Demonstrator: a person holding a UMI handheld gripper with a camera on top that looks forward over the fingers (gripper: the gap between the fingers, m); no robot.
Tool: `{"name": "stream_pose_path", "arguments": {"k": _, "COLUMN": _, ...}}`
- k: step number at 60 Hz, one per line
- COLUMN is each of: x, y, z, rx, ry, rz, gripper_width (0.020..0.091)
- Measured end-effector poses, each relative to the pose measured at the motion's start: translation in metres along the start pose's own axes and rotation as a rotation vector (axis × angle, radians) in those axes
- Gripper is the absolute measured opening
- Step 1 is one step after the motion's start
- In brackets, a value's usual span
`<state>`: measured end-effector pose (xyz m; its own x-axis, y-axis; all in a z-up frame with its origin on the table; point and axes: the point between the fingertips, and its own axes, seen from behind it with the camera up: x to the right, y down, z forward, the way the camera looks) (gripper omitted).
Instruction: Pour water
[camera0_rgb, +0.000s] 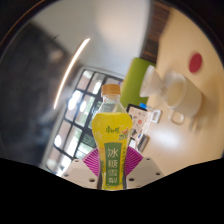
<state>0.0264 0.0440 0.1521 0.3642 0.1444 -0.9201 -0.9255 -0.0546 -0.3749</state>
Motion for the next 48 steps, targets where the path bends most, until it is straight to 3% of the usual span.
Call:
{"name": "stream_pose_path", "arguments": {"k": 6, "x": 0.023, "y": -0.019, "z": 0.004, "rx": 0.001, "ry": 0.012, "rz": 0.384, "gripper_width": 0.0274}}
{"name": "stream_pose_path", "arguments": {"k": 11, "x": 0.029, "y": -0.035, "z": 0.011, "rx": 0.05, "ry": -0.006, "rz": 0.633, "gripper_width": 0.0277}}
{"name": "stream_pose_path", "arguments": {"k": 27, "x": 0.019, "y": -0.064, "z": 0.013, "rx": 0.1, "ry": -0.068, "rz": 0.905, "gripper_width": 0.0282}}
{"name": "stream_pose_path", "arguments": {"k": 40, "x": 0.015, "y": -0.065, "z": 0.009, "rx": 0.085, "ry": -0.064, "rz": 0.94, "gripper_width": 0.0282}}
{"name": "stream_pose_path", "arguments": {"k": 48, "x": -0.014, "y": -0.069, "z": 0.0, "rx": 0.057, "ry": -0.095, "rz": 0.585, "gripper_width": 0.0281}}
